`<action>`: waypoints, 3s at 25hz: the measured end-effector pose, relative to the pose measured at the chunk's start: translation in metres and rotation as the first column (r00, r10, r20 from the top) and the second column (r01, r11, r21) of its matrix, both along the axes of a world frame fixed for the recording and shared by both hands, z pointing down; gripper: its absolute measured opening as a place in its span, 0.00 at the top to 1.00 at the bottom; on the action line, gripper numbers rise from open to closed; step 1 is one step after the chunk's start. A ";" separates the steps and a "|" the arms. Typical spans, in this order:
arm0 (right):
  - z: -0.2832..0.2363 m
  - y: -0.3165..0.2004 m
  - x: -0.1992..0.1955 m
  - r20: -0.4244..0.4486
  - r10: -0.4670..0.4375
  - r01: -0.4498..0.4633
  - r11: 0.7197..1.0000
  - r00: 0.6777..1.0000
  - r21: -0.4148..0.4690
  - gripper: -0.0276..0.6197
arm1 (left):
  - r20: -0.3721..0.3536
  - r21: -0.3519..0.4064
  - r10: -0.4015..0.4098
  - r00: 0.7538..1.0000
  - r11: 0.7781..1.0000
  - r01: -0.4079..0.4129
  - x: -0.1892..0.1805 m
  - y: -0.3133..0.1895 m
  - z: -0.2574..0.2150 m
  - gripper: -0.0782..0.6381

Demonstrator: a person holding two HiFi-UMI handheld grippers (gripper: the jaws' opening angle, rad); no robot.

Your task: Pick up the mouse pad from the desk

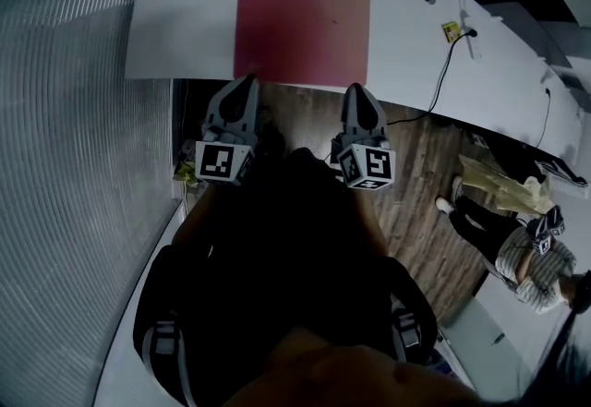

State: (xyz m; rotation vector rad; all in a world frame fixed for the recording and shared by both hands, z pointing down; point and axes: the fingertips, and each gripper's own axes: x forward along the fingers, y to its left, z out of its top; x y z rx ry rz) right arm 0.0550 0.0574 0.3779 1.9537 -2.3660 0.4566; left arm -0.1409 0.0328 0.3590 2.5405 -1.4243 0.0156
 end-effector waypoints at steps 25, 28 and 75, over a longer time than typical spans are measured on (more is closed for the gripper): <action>0.022 -0.053 0.021 0.004 0.000 0.000 0.999 1.000 -0.034 0.96 | -0.029 -0.003 -0.029 0.999 1.000 0.028 0.007 -0.047 0.013 0.88; 0.030 -0.064 0.031 0.000 -0.003 0.003 0.999 1.000 -0.043 0.96 | -0.020 -0.009 -0.025 1.000 1.000 0.024 0.014 -0.057 0.026 0.88; 0.259 -0.205 0.129 -0.073 -0.043 0.001 0.865 0.996 -0.501 0.96 | 0.270 -0.506 -0.043 0.962 0.844 0.180 0.020 -0.200 0.270 0.88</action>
